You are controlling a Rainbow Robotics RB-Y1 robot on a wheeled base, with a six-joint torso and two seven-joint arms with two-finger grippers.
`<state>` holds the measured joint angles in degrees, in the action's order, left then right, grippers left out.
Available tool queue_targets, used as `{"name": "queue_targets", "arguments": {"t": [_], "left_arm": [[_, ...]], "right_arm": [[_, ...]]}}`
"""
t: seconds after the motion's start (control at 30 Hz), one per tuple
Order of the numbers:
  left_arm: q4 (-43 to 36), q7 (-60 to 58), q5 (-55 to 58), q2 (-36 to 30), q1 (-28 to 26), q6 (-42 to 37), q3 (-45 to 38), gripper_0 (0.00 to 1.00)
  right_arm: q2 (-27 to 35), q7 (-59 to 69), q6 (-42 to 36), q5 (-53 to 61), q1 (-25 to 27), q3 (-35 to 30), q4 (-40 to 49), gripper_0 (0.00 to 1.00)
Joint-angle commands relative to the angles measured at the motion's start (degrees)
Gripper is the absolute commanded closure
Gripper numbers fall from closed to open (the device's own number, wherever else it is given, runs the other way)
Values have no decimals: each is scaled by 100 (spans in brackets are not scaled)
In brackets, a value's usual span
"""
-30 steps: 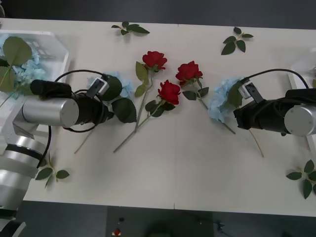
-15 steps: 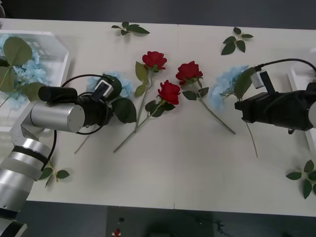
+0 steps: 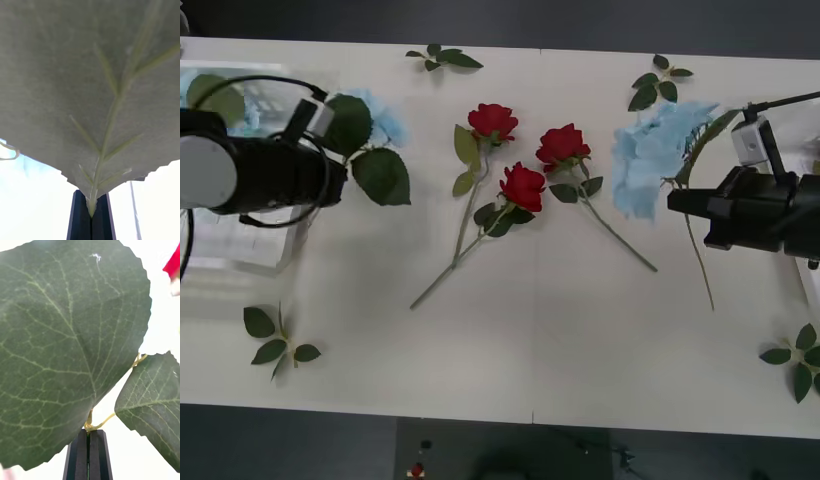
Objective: Put the red flowers into the right box and the blue flowers into the left box
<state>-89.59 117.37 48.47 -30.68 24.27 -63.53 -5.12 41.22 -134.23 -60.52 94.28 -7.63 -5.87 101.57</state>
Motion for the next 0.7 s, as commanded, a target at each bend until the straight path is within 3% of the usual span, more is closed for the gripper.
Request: {"name": "queue_targets", "arguments": {"t": [0.03, 0.37, 0.7], "left_arm": [[-217, -364, 655, -694, 51, -274, -420, 100], [-217, -250, 1411, -1652, -107, -661, -1457, 100], [-226, -180, 1262, -1766, -599, -643, -2292, 100]], "right_arm": [[-255, -851, -30, 610, -98, 25, 161, 100], [-994, -2077, -241, 1321, -432, 34, 161, 100], [-1213, -2077, 93, 1989, -722, 535, 161, 100]]}}
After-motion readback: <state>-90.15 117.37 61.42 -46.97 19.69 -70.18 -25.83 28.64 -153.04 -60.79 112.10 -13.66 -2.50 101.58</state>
